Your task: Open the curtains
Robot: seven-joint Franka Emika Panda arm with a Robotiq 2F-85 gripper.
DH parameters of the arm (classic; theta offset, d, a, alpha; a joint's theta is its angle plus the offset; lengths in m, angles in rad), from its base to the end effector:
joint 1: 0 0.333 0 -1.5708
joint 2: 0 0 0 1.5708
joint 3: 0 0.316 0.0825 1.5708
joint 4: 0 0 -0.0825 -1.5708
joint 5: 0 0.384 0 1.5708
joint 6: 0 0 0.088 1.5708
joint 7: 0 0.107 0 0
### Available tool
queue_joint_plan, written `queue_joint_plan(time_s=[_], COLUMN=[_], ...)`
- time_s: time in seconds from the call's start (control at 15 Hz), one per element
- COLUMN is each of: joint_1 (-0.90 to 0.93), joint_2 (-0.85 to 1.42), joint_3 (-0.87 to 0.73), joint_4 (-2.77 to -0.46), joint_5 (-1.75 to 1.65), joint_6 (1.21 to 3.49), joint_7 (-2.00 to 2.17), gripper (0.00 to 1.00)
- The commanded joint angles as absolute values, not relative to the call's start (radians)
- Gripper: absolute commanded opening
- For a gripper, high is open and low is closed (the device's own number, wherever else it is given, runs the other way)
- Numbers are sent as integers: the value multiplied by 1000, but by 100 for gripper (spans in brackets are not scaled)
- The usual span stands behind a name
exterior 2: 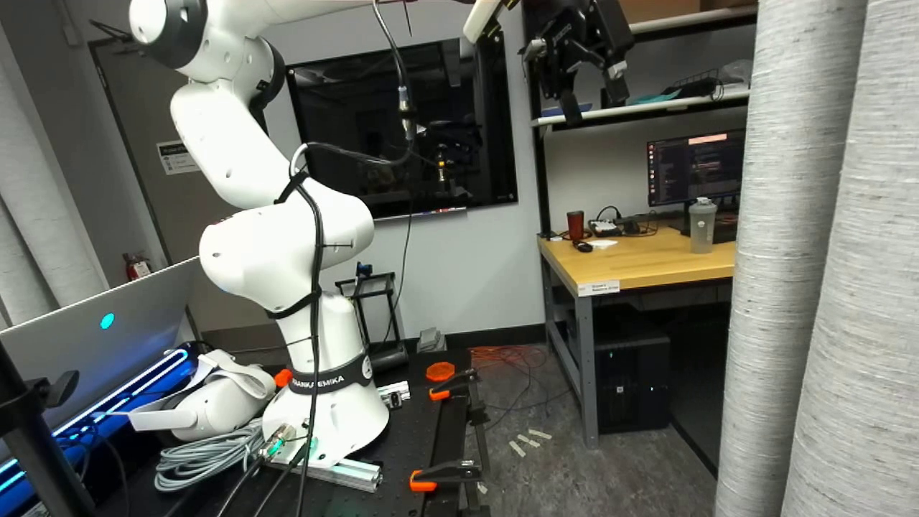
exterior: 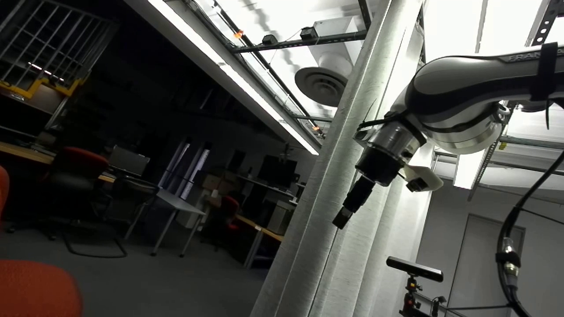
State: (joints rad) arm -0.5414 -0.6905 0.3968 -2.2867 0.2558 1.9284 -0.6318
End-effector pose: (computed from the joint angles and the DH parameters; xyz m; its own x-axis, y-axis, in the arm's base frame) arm 0.3878 -0.0011 0.6040 0.8921 0.3839 0.2384 0.3519 -0.9211 0.1663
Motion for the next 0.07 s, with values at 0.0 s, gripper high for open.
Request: queue_joint_plan(time_s=[0.0], joint_1=[-341], joint_2=[-638], joint_3=[262], joint_4=[-2292], joint_5=[127], joint_6=[1958], joint_7=[-524], gripper=[100])
